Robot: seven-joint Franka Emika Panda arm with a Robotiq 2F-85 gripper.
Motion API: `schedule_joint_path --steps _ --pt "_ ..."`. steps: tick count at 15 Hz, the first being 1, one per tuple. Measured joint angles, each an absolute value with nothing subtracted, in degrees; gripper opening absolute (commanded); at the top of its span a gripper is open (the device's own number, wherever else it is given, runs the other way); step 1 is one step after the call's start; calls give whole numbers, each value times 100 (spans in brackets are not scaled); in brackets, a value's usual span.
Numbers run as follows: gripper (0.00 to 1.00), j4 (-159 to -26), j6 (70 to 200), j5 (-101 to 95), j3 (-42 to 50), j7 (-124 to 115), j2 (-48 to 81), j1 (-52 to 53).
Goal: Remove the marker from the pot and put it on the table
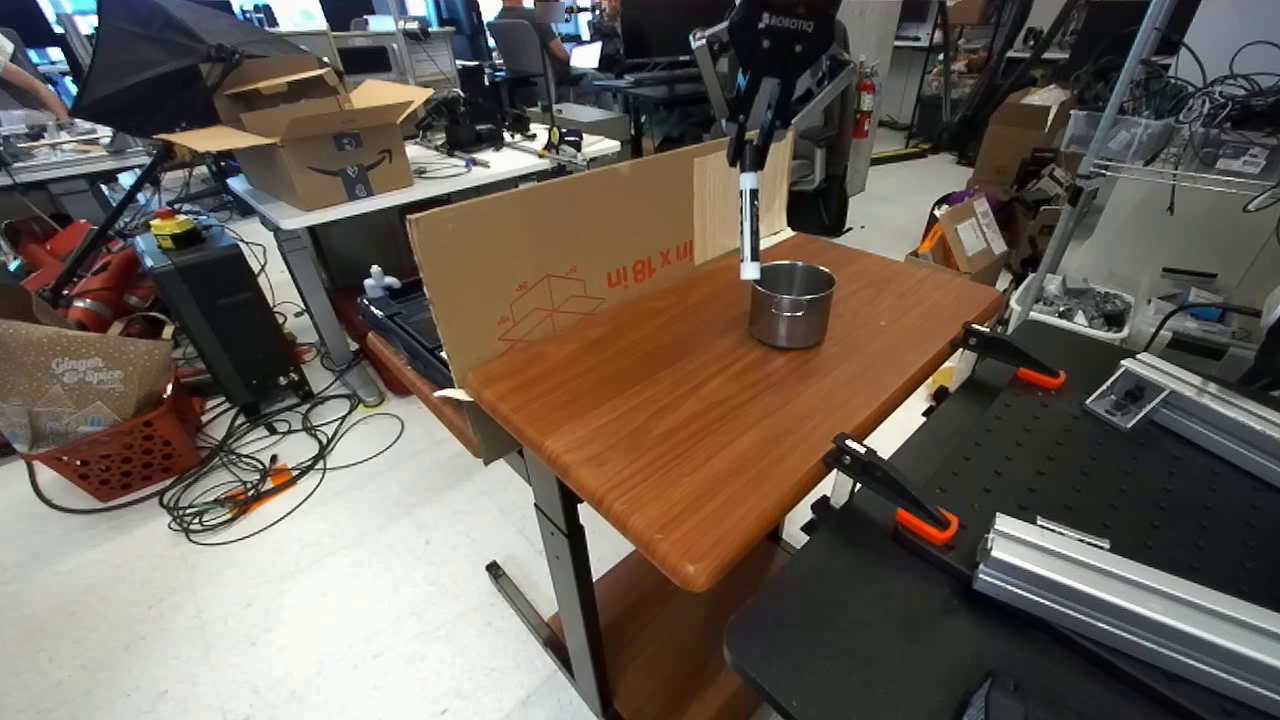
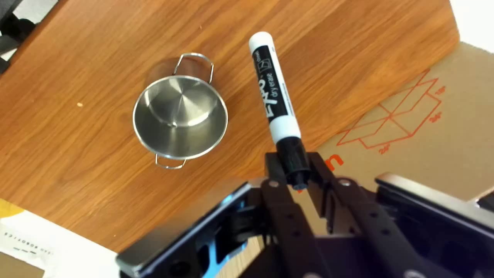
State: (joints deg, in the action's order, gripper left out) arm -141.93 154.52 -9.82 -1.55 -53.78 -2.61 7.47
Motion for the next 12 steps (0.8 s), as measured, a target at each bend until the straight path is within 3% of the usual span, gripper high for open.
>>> schedule_joint_path --steps 5,12 --pt "5 -14225 15446 -1208 -620 -5442 132 778" --pt "5 -13499 15445 -1774 -522 -5605 1181 934"
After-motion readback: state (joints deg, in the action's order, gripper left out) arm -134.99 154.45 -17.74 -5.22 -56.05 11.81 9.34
